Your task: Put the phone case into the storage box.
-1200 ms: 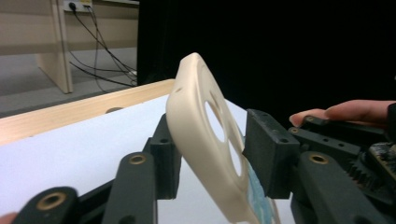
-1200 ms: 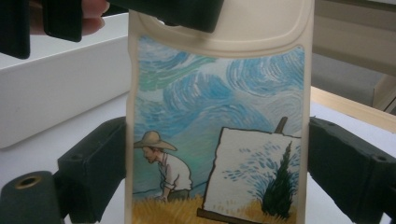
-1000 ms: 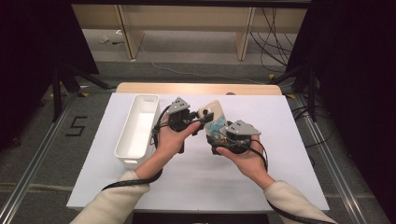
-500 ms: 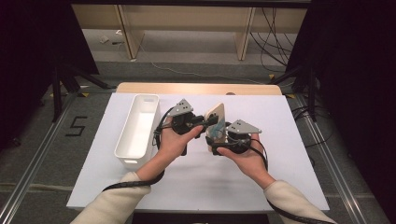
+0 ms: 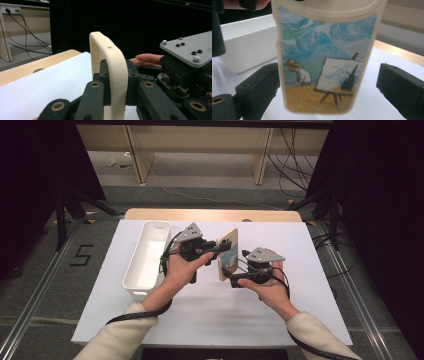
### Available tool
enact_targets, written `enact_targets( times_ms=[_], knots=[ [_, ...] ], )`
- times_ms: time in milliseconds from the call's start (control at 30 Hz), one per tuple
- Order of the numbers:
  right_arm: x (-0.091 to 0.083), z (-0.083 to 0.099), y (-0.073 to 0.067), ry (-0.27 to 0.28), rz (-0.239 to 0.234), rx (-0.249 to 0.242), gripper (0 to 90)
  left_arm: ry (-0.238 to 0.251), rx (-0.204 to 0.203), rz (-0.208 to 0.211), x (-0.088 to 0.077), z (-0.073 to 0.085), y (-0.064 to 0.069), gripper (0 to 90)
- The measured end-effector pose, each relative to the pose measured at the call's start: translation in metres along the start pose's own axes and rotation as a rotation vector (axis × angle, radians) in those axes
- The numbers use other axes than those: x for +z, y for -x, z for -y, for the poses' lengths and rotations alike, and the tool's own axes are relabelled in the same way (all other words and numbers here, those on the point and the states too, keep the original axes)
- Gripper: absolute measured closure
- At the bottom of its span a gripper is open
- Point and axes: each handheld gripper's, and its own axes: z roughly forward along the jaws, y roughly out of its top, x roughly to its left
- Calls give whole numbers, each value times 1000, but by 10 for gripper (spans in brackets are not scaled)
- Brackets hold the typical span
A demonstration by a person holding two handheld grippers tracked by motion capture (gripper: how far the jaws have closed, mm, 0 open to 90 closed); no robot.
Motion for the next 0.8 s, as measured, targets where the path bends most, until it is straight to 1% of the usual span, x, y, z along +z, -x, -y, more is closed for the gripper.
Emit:
enact_targets(
  times_ms=[200, 500, 800],
  knots=[
    [0, 2, 1, -11, -19, -5, 52, -12, 11, 16, -1, 0, -2, 800],
    [-2, 4, 3, -11, -53, -7, 68, -32, 35, 59, -2, 0, -6, 799],
    [-2, 7, 6, -18, -69, -2, 83, -32, 41, 68, -4, 0, -9, 799]
  ],
)
